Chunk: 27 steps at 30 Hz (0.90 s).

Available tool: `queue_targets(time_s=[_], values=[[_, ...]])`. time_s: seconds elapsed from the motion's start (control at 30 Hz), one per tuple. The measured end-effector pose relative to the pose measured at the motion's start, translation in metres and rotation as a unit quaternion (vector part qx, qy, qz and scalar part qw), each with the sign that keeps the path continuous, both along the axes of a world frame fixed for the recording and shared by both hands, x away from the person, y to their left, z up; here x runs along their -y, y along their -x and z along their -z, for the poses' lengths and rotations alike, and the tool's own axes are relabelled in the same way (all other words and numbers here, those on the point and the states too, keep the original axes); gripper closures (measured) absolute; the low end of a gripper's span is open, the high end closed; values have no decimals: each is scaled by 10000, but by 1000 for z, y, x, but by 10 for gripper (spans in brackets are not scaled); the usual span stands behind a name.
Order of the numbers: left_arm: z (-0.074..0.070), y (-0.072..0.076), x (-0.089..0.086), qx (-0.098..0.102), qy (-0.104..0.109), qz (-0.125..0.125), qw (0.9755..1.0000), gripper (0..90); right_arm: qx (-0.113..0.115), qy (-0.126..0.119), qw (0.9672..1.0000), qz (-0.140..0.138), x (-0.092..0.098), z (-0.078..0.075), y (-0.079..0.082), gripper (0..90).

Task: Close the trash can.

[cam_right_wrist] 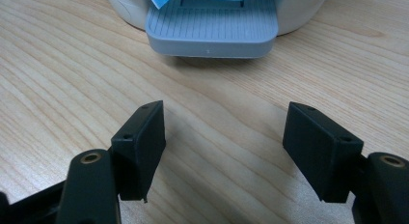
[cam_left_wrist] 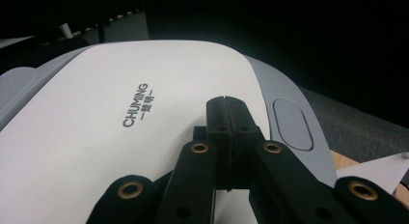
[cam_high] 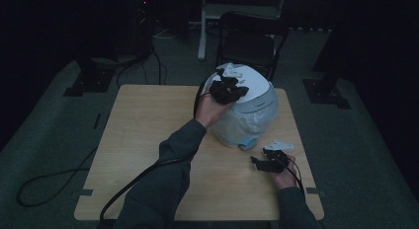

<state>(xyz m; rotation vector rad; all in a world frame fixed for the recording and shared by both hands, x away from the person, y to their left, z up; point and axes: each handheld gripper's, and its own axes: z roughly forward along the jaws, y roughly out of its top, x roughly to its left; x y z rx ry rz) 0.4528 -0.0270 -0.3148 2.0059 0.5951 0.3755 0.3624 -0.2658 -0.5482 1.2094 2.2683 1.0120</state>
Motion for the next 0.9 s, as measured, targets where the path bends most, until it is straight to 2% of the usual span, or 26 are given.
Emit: queue_targets(time_s=[0.07,0.1,0.13,0.27,0.33,0.43,0.6,0.73,0.9], values=[[-1,1,3,-13,-130,-42,9999,900,-3,-2,10000,2,0,0,0,304],[-1,1,3,-13,-130,-42,9999,900,-5,-2,10000,3,0,0,0,303],[-1,3,6,28,-261,-53,9996,900,-4,-3,10000,5,0,0,0,303],[-3,3,8,23,-302,-40,9995,900,-7,4,10000,-2,0,0,0,303],[-2,2,6,53,-272,-34,9996,900,-5,6,10000,-8,0,0,0,303],[-3,2,1,143,-231,-25,9996,819,-4,2,10000,-12,0,0,0,302],[-12,1,-12,204,24,-123,9997,780,3,10,10000,-21,0,0,0,301],[-16,3,-23,245,31,-203,9995,750,4,9,10000,-24,0,0,1,301],[-13,2,-40,206,113,-380,9990,726,-12,7,10000,2,0,0,1,287]])
